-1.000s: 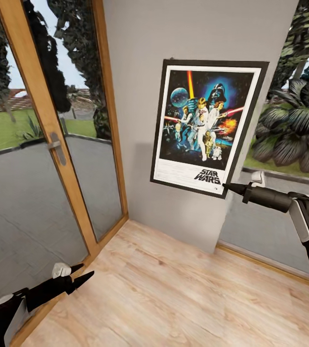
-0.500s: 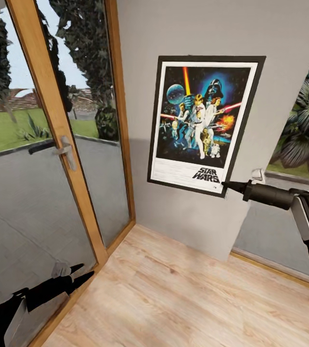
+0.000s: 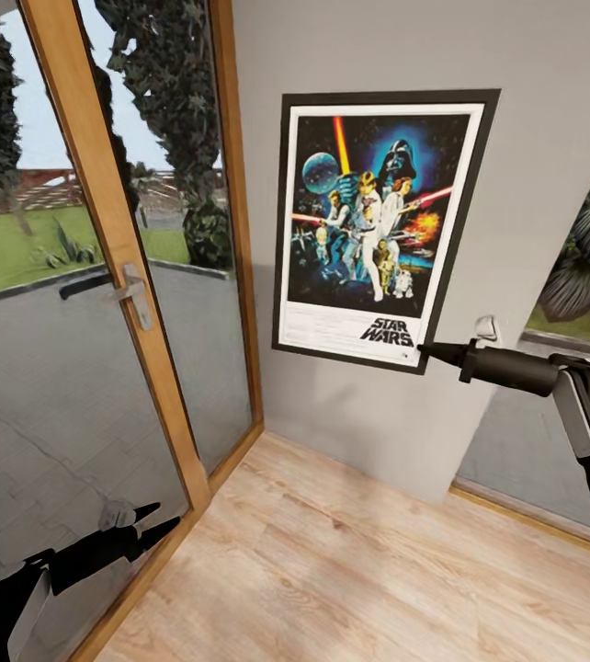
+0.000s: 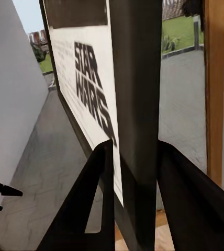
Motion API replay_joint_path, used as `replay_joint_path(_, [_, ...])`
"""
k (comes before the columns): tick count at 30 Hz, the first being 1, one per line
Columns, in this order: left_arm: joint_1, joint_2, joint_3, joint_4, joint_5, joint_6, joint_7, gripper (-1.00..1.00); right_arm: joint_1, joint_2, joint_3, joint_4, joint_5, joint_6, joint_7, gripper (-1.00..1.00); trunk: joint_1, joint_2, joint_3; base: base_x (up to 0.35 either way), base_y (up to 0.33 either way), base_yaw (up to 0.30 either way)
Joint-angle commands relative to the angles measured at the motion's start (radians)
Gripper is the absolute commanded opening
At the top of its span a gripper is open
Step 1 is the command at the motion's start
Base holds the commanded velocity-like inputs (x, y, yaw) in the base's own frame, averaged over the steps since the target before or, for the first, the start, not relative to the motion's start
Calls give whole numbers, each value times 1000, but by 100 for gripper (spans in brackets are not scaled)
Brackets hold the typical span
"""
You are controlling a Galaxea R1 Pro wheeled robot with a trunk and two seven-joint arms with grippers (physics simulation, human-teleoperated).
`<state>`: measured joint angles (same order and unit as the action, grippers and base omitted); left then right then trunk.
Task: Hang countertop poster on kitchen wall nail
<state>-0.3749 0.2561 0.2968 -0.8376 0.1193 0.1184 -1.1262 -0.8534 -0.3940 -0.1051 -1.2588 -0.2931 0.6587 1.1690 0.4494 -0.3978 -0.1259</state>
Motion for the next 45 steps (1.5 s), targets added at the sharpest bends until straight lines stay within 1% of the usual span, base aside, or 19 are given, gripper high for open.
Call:
replay_joint_path(1, [-1,0,1,0,4,10,-4,100,-1,1,1,0,-6,9,2,-100,1,-2,-2,3,3,0])
replay_joint_path(6, [-1,0,1,0,4,10,-4,100,-1,0,0,2,-5,9,0,-100,1,-2,-1,1,1,-50])
replay_joint_path(17, [-1,0,1,0,4,10,-4,100,-1,0,-10,1,-6,9,-2,-100,1,-2,7,0,0,-180])
replay_joint_path(23, [-1,0,1,0,4,10,-4,100,-2,0,-7,2,-5,8,-6,-100,1,-2,8,0,0,-43])
replay_joint_path(31, [0,0,1,0,3,9,-5,100,-4,2,-7,1,-9,6,-73,-100,1,-2,8,0,0,-5])
replay_joint_path(38, [-1,0,2,0,4,9,-6,100,-33,3,-7,0,-10,6,-82,-100,1,-2,8,0,0,0])
replay_joint_path(45, [0,1,2,0,3,9,-6,100,-37,3,-5,-1,-9,5,-83,-100,1,-2,8,0,0,0])
